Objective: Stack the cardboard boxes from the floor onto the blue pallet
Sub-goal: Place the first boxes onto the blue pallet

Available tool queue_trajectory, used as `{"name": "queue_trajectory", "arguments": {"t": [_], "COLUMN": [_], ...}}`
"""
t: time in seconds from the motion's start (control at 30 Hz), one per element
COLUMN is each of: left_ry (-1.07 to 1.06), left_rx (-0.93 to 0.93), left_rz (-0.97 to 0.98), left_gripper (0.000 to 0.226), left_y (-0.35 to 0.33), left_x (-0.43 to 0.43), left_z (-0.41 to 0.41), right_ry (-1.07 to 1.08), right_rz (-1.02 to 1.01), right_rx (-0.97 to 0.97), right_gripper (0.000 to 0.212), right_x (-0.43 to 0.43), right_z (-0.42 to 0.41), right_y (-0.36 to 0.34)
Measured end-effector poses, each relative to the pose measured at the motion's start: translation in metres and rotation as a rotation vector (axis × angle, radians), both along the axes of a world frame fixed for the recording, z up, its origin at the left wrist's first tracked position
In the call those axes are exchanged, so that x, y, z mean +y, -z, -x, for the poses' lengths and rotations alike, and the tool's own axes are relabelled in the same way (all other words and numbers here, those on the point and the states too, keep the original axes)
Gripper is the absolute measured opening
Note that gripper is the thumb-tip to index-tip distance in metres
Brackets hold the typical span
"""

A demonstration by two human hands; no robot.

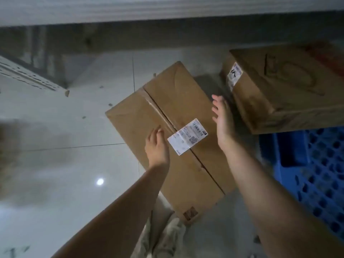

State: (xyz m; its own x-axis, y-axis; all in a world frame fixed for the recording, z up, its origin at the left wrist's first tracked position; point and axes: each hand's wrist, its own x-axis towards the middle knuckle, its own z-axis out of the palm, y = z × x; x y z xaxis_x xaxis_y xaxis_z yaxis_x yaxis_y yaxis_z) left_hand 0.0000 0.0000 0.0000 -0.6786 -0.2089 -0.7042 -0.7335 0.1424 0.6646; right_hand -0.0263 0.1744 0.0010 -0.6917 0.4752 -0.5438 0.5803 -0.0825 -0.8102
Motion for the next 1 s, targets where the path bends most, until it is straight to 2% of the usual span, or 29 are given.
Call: {"name": "queue_trajectory", "arguments": {"t": [0.07, 0.13, 0.2, 0.3, 0.37, 0.5, 0.6, 0.73, 0.83, 1.0], "left_ry": [-0.064, -0.121, -0.171, -0.212, -0.168, -0.236, -0.271, -0.278, -0.27, -0.163], "left_rx": [-0.023, -0.093, -0.142, -0.277, -0.292, -0.339, -0.425, -0.433, -0.402, -0.321], "left_rz": [0.343, 0.52, 0.446, 0.156, 0.068, 0.076, 0.04, 0.055, 0.1, 0.172], "left_gripper": [0.056, 0.071, 0.083, 0.091, 0.083, 0.082, 0.084, 0.083, 0.081, 0.076], "left_y": [0.029, 0.048, 0.067, 0.086, 0.094, 0.096, 0.091, 0.081, 0.06, -0.002], "left_x": [-0.014, -0.031, -0.044, -0.055, -0.058, -0.055, -0.057, -0.067, -0.077, -0.088], "left_z": [-0.007, -0.019, -0.032, -0.04, -0.04, -0.036, -0.031, -0.034, -0.038, -0.041], "right_ry": [-0.115, -0.227, -0.365, -0.459, -0.372, -0.338, -0.388, -0.372, -0.301, -0.128], "right_rz": [-0.153, -0.298, -0.488, -0.729, -0.748, -0.721, -0.716, -0.72, -0.723, -0.583], "right_rx": [-0.03, -0.082, -0.197, -0.337, -0.401, -0.533, -0.538, -0.52, -0.493, -0.488], "right_gripper": [0.057, 0.056, 0.06, 0.075, 0.082, 0.086, 0.091, 0.09, 0.086, 0.08], "right_x": [-0.005, -0.002, -0.002, -0.002, 0.003, 0.011, 0.011, 0.003, -0.005, -0.013], "right_z": [0.007, 0.011, 0.013, 0.01, 0.01, 0.012, 0.01, -0.002, -0.019, -0.076], "right_y": [0.027, 0.055, 0.075, 0.093, 0.096, 0.092, 0.084, 0.061, 0.035, -0.021]}}
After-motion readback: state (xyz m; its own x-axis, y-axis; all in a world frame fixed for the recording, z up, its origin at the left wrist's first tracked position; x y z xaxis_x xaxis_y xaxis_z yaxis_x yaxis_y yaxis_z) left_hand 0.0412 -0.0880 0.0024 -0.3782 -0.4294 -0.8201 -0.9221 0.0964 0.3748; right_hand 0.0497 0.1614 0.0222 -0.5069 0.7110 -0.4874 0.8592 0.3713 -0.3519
